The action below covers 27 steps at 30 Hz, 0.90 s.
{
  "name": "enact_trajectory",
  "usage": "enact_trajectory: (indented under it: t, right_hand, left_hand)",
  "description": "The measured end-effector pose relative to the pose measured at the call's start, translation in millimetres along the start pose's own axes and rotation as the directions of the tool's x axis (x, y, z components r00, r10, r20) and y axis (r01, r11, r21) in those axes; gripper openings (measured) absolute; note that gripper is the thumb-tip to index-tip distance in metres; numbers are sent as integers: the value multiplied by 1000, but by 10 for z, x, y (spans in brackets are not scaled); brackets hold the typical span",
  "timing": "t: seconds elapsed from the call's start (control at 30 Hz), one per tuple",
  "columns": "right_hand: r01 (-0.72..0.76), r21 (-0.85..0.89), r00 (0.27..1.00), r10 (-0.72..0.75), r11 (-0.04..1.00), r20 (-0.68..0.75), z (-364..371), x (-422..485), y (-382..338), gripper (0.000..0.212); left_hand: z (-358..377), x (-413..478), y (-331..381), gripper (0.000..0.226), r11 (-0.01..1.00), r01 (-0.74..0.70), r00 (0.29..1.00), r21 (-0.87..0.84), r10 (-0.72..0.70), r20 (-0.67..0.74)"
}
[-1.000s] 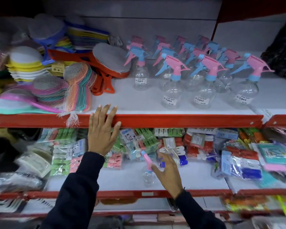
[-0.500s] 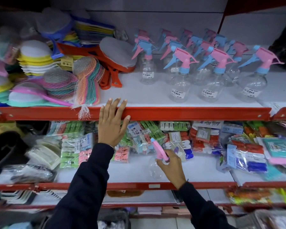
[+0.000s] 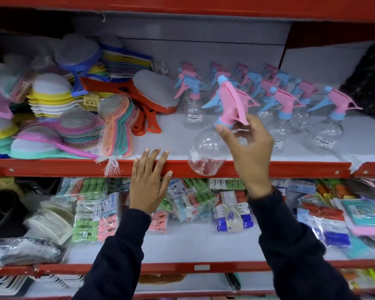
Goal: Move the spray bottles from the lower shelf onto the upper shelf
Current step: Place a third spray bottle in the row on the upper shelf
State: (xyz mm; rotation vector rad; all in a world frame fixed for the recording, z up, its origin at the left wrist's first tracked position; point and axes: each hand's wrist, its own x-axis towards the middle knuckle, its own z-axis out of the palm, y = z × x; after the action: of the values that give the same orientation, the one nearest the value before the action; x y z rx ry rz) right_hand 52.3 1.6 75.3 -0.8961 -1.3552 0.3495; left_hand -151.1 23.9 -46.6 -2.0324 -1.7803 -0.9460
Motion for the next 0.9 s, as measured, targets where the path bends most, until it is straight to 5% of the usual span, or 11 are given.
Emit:
enact_trajectory:
  t: [0.6,0.9]
  right_hand:
    - [27,-327,998,-8,944,61,732,517,665,30]
    - [-140,-177,985,155,974,74,694,522,676,28]
  left_hand:
    - [-12,7,-13,49,1000,3,999,-19,-2,42]
    - [-99,10,94,50,989,68,998,-128,-66,21]
